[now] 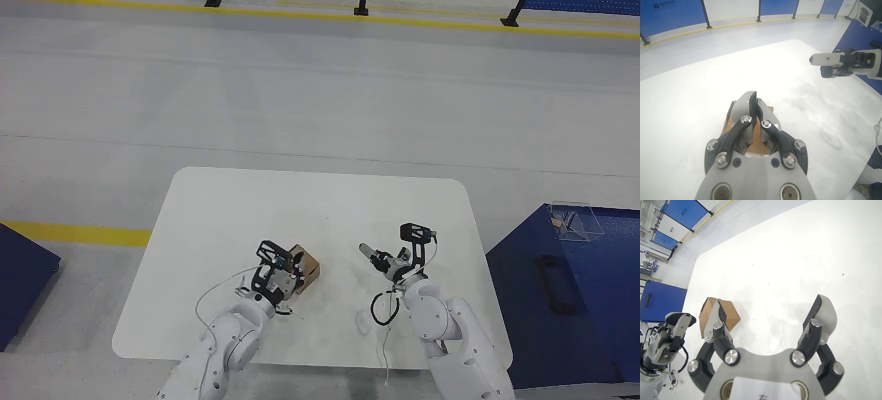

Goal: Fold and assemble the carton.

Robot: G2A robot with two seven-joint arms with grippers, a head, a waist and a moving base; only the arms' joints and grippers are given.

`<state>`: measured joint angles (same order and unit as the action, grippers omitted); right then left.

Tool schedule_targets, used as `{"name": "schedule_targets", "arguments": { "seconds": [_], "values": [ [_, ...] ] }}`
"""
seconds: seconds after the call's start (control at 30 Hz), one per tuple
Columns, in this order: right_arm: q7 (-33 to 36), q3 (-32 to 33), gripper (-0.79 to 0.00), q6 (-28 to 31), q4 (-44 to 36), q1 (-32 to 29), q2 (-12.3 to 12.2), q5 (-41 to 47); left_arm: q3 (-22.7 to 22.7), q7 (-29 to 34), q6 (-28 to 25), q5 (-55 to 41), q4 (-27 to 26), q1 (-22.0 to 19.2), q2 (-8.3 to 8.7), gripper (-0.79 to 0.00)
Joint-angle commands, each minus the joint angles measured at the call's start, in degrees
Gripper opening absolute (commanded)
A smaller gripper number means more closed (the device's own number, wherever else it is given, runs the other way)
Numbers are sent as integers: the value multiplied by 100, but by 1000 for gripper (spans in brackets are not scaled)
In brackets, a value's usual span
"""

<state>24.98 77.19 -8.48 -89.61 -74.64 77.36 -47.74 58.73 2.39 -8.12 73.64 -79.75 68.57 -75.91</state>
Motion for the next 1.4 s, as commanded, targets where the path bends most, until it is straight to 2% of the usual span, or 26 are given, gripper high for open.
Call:
{"name": "schedule_targets", "arguments": {
  "seconds": [0.0, 0.2, 0.4, 0.6, 0.8, 0.93, 1.17, 1.2, 1.23, 1.27, 1.33, 1.37],
  "values": [
    [0, 0, 0, 0, 0, 0, 0, 0, -46, 223, 125, 115, 110, -55, -14, -785],
    [0, 0, 0, 0, 0, 0, 0, 0, 19, -369, 154, -119, -17, -1, -48, -785],
    [0, 0, 0, 0, 0, 0, 0, 0, -69, 113, 252, 148, 226, -80, -64, -785],
    [0, 0, 0, 0, 0, 0, 0, 0, 68, -454, 202, -238, 44, 12, -89, -785],
    [0, 0, 0, 0, 0, 0, 0, 0, -52, 3, 238, 139, 308, -83, -100, -785],
    [0, 0, 0, 0, 0, 0, 0, 0, 58, -661, 172, -194, 99, -26, -123, -785],
    [0, 0, 0, 0, 0, 0, 0, 0, 460, -1766, -292, -440, -447, 492, -38, -785],
    [0, 0, 0, 0, 0, 0, 0, 0, 479, -1807, -305, -449, -458, 514, -35, 0],
    [0, 0, 0, 0, 0, 0, 0, 0, 479, -1807, -305, -449, -458, 514, -35, 0],
    [0, 0, 0, 0, 0, 0, 0, 0, 479, -1808, -308, -448, -460, 515, -34, -780],
    [0, 0, 0, 0, 0, 0, 0, 0, 483, -1820, -312, -450, -463, 520, -34, -761],
    [0, 0, 0, 0, 0, 0, 0, 0, 480, -1812, -308, -450, -459, 516, -34, -693]
  ]
}}
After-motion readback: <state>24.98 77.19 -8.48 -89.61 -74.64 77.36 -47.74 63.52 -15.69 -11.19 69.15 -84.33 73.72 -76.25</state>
